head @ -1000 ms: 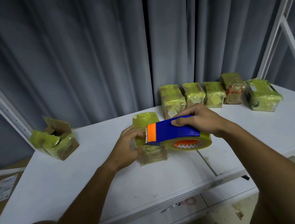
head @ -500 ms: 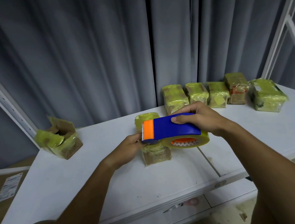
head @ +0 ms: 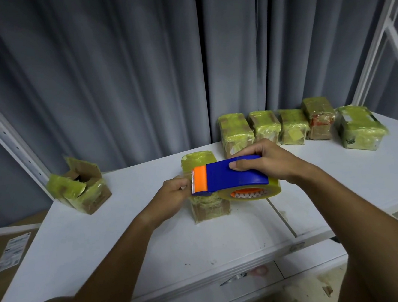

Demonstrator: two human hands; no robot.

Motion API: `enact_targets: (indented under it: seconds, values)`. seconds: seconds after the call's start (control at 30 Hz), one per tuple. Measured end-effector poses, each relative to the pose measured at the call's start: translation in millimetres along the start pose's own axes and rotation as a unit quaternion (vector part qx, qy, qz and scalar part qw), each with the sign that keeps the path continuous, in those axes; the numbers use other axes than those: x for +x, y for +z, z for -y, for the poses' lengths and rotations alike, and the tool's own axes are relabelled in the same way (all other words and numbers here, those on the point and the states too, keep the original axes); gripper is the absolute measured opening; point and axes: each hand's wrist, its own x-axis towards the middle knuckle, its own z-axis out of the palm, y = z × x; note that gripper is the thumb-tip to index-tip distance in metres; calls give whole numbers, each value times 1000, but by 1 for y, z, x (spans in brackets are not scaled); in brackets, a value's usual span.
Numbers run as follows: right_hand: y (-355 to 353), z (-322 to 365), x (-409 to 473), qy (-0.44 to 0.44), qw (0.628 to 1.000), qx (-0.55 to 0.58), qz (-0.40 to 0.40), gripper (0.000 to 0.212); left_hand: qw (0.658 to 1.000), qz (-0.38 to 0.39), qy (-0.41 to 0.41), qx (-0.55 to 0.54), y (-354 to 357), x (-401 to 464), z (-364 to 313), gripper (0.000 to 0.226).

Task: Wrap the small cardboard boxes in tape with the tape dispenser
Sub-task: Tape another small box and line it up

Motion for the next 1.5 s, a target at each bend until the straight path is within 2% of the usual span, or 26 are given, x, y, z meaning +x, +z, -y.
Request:
enact_targets:
  seconds: [0.1, 0.23, 0.33, 0.47, 0.57, 0.67, 0.8, 0.97, 1.03, 1.2, 1.27, 1.33, 1.37, 1.43, 1.5]
  values:
    - [-2, 0, 0, -1, 1000, -18, 10, 27, 997, -14, -13, 77, 0, 4, 11, 21]
    - [-11, -2, -4, -9, 999, -35, 11, 43, 993, -48, -39, 102, 2, 4, 15, 23]
    - [-26, -5, -8, 5, 999, -36, -11, 40, 982, -95, -56, 151, -2, 3, 22, 28]
    - [-37, -13, -11, 26, 998, -53, -25, 41, 986, -84, -65, 132, 3, 2, 28, 34]
    - [-36, -17, -10, 33, 997, -68, -33, 29, 986, -88, -78, 117, 6, 5, 26, 35]
    - [-36, -17, -8, 35, 997, -65, -38, 25, 983, -101, -72, 133, 6, 7, 28, 52]
    - [-32, -20, -6, 40, 995, -83, -41, 22, 973, -131, -75, 173, 13, 8, 28, 53]
    - [-24, -26, -1, 50, 994, -86, -45, 24, 958, -172, -174, 150, 14, 11, 22, 49]
    - [-23, -28, 0, 52, 994, -85, -45, 23, 959, -165, -201, 110, 13, 12, 23, 51]
    - [-23, -34, 0, 57, 994, -83, -41, 17, 958, -120, -250, 69, 10, 14, 32, 82]
    - [-23, -35, -1, 58, 994, -82, -39, 17, 958, -89, -268, 57, 6, 13, 36, 79]
    - [-23, -36, -1, 60, 994, -81, -37, 19, 965, -95, -234, 70, 4, 12, 36, 62]
    - [-22, -36, -1, 61, 994, -81, -37, 20, 971, -121, -187, 83, 6, 11, 36, 52]
    - [-22, -37, -1, 64, 994, -78, -37, 22, 974, -188, -47, 115, 14, 8, 36, 36]
    - [-22, -36, -2, 66, 994, -73, -37, 22, 942, -230, 127, 208, 21, 6, 39, 19]
